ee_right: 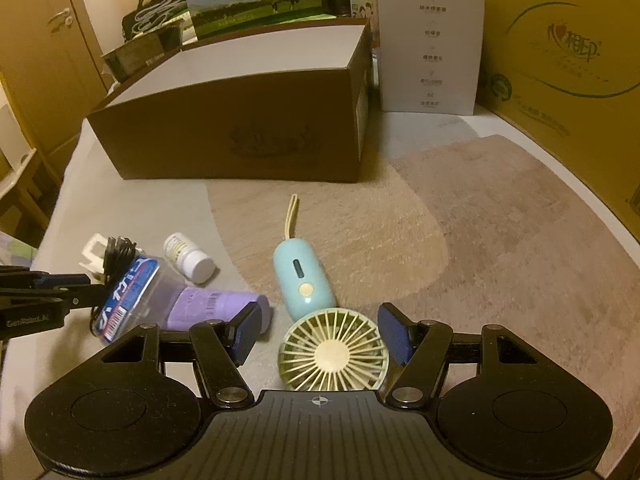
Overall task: Organize rigid objects
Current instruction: 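Close the left tool on the black USB cable while the right tool grasps the mint fan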
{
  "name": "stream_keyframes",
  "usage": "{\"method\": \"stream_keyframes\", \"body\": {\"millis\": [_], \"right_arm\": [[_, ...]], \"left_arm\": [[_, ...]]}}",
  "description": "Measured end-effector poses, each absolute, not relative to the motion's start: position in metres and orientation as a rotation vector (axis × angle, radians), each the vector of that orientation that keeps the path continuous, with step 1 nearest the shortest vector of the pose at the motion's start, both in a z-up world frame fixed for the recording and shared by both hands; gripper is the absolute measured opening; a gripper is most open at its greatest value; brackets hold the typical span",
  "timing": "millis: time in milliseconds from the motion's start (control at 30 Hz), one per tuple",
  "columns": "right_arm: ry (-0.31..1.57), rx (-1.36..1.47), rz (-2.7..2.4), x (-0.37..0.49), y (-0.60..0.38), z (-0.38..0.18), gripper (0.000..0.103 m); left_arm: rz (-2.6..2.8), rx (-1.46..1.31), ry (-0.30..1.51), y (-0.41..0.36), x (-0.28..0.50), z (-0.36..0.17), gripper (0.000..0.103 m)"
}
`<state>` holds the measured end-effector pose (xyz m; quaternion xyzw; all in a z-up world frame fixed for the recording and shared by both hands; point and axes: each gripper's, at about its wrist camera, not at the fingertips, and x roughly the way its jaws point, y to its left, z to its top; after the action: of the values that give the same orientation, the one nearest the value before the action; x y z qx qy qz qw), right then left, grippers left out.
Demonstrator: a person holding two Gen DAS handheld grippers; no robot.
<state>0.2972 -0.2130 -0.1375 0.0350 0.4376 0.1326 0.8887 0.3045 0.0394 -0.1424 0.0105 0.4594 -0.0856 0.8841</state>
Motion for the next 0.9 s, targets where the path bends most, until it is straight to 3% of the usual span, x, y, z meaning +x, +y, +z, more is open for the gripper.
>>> {"method": "stream_keyframes", "body": {"millis": [267,633,733,800,900], "right_arm": [[0.926,0.024,0.290,0.313,-0.211,-0.151,0.064],[0.958,-0.048,0.353,0.330,-0.197,-0.167,0.051],[0.960,-0.059,0.360,0.332,-0.194,-0.168,0.045],[0.958,-0.066,0.366,0.332,-0.193,-0.168,0.034],[0.961,-0.076,0.361,0.331,-0.192,-0.168,0.034]], "left_arm": [[-0.201,0.018,0.993,0.028,0.313,-0.155,0.018],[-0.188,-0.010,1.004,0.021,0.329,-0.158,0.014],[-0.183,-0.012,1.004,0.019,0.331,-0.159,0.014],[-0.180,-0.014,1.004,0.019,0.331,-0.159,0.014],[-0.175,-0.015,1.003,0.018,0.331,-0.159,0.014]]}}
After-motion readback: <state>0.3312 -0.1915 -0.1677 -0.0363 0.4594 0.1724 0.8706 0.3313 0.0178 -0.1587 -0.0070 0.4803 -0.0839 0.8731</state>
